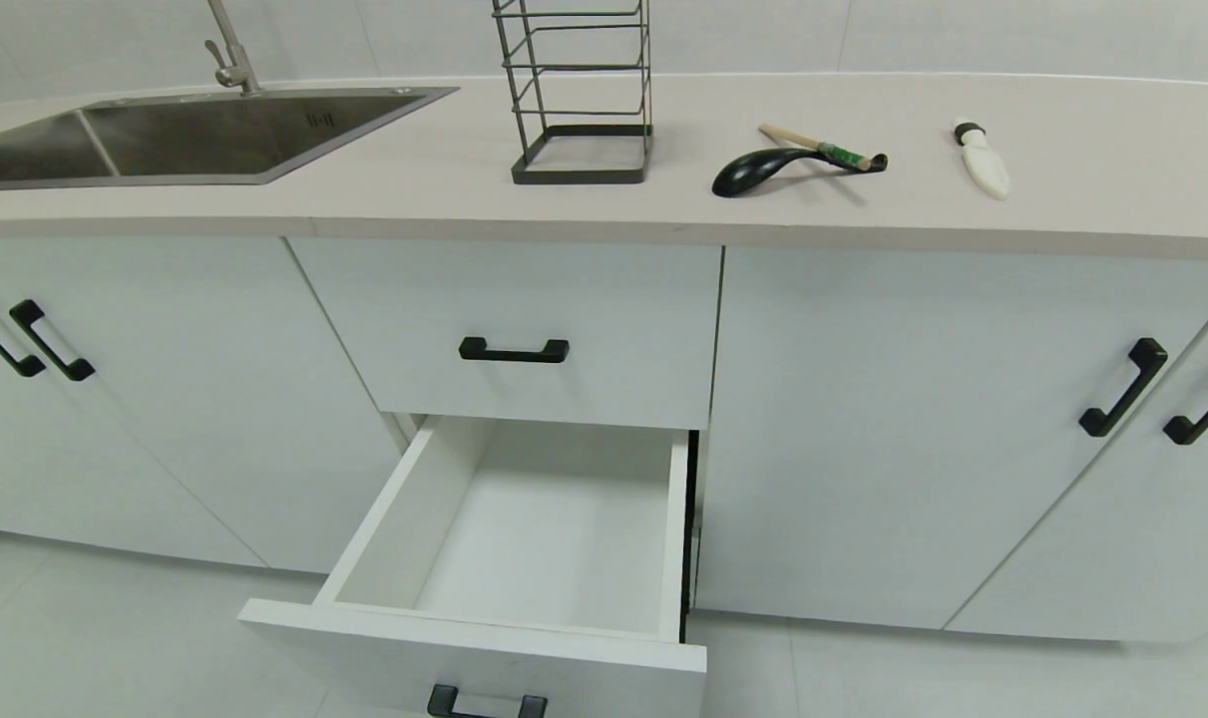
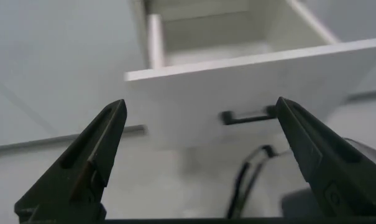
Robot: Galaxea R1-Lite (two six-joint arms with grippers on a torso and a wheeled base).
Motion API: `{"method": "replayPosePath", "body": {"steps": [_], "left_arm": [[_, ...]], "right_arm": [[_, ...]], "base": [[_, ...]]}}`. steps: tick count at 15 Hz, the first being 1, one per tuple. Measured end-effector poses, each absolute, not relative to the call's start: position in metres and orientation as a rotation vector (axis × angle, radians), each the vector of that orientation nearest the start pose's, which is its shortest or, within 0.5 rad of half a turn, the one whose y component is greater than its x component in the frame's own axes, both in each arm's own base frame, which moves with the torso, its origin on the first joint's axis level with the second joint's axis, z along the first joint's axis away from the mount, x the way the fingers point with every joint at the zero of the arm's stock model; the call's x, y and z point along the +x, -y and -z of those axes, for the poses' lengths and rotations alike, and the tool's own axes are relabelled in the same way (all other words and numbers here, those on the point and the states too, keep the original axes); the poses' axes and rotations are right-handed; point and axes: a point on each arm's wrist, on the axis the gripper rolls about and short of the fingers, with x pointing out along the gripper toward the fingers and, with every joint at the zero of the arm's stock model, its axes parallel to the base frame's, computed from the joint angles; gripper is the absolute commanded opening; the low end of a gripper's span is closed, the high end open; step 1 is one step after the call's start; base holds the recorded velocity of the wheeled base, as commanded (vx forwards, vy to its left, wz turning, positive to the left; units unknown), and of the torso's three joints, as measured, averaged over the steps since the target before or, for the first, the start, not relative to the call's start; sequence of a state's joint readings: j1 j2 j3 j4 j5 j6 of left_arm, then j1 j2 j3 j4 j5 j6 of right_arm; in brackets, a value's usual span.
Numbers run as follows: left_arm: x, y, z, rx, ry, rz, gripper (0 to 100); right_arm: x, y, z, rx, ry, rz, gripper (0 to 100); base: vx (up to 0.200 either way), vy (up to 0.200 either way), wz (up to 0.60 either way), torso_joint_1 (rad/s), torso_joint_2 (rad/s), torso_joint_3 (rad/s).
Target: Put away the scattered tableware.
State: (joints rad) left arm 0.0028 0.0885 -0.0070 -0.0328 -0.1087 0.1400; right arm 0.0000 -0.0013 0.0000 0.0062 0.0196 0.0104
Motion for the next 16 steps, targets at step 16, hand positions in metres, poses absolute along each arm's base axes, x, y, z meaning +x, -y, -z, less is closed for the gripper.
{"method": "replayPosePath", "body": {"steps": [16], "left_arm": [[-0.0228, 0.001, -0.0762, 0.031, 0.002, 0.051, 100]], "right_arm": [[-0.0229, -0.0004, -0.0748, 0.006, -0.005, -0.017, 0]], "base": [[0.0, 0.0, 0.04, 0.0, 0.0, 0.0]]}}
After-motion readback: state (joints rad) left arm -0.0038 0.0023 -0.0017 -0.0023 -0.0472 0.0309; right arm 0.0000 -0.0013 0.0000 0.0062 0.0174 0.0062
